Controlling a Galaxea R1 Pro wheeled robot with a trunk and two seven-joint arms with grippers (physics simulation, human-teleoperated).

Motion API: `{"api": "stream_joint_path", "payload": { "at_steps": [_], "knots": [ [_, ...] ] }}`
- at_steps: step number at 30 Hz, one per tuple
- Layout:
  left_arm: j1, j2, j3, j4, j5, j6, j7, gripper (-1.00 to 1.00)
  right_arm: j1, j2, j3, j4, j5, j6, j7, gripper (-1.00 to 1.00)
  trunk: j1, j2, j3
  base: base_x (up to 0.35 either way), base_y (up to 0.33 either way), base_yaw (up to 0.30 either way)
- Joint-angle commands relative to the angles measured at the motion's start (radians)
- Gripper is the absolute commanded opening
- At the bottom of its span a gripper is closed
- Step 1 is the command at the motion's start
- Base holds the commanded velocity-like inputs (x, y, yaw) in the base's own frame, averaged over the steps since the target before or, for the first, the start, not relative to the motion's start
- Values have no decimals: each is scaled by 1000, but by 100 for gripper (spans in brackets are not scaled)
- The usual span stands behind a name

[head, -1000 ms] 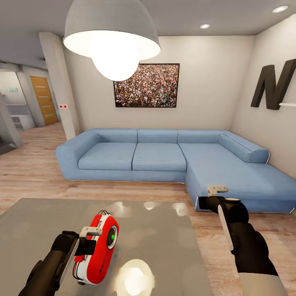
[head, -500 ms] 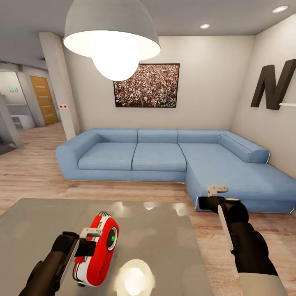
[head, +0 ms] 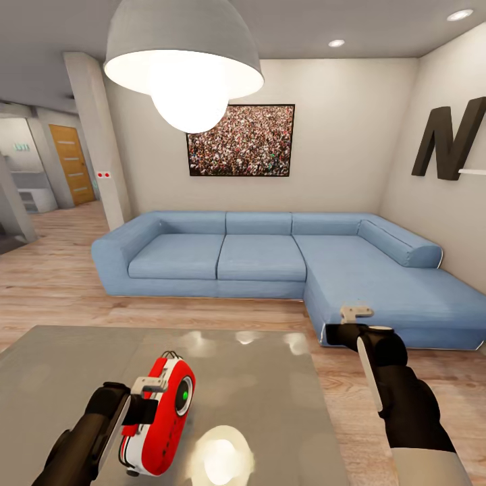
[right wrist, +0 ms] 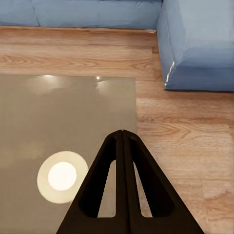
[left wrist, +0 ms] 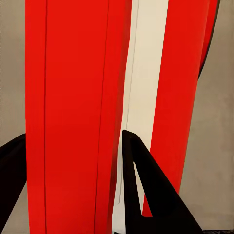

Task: Turn on the radio receiver that's on the table in the living room.

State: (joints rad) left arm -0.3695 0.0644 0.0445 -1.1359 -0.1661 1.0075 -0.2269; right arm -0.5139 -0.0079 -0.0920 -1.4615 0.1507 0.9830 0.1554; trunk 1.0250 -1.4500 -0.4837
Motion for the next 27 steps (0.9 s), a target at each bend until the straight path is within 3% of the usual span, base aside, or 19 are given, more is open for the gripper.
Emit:
{"api": "stream_joint_path", "payload": {
  "at_steps": [1, 27],
  "knots": [
    [0, 0, 0, -1, 2, -1, 0, -100, 0, 0, 0, 3, 0, -1, 0, -100, 0, 0, 0, 0, 0, 0],
    [0, 1, 3, 5, 2, -7, -1, -100, 0, 0, 0, 9, 0, -1, 1, -100, 0, 0, 0, 0, 0, 0]
  ]
}}
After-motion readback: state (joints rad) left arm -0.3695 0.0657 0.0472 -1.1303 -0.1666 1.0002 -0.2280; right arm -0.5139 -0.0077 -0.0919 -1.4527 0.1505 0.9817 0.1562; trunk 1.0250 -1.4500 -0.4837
